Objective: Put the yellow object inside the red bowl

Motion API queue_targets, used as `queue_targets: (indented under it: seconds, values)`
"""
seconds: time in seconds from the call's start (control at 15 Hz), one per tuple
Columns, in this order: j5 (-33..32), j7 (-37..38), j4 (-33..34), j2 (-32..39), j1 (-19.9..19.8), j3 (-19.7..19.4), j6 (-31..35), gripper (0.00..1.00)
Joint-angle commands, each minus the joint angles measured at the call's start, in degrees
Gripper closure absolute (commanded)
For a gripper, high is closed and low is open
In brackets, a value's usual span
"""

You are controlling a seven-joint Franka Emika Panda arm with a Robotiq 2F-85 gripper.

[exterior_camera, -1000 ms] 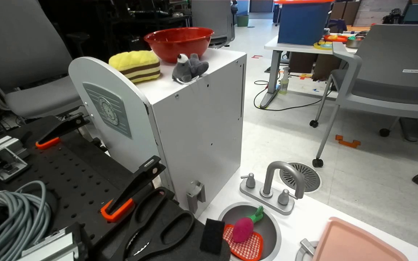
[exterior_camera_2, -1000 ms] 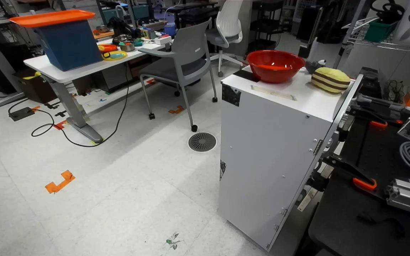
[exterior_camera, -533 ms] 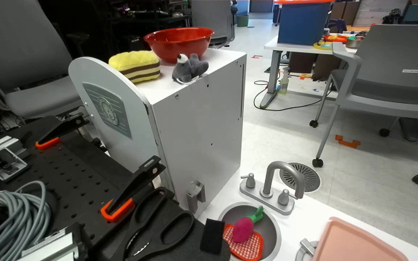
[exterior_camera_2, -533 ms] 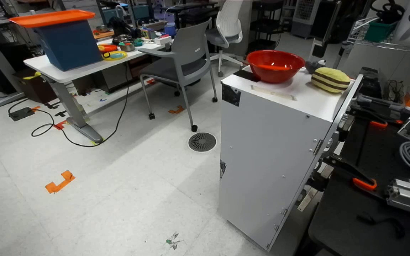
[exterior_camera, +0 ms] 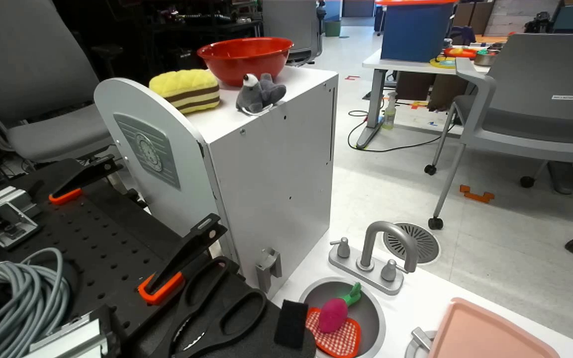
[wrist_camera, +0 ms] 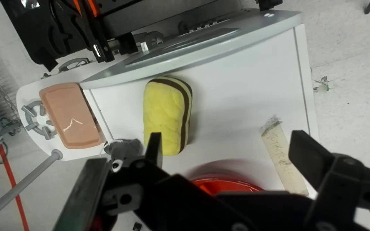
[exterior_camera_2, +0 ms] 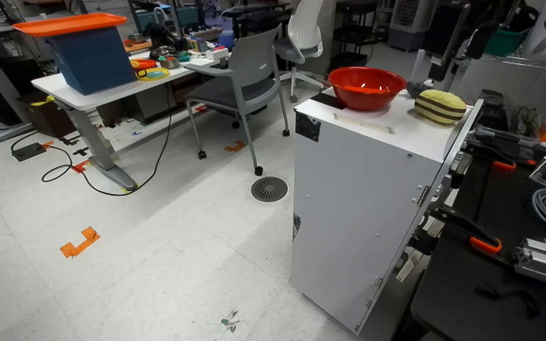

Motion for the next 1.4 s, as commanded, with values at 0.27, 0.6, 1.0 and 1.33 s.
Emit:
queue_targets:
  seconds: [0.27,0.6,1.0,1.33]
  values:
    - [4.2,1.54,-2.95,-2.55,-1.35,-0.67,0.57,0.0]
    - [3.01,0.33,-3.17,-1.95,-2.54,-1.18,-0.72,0.0]
    - [1.63,-0.16,-4.31,-2.4,-4.74,-2.38,-0.43,0.0]
    - [-1.64,-1.16,-3.09,-1.68,-6.74,-2.93,-2.37,0.0]
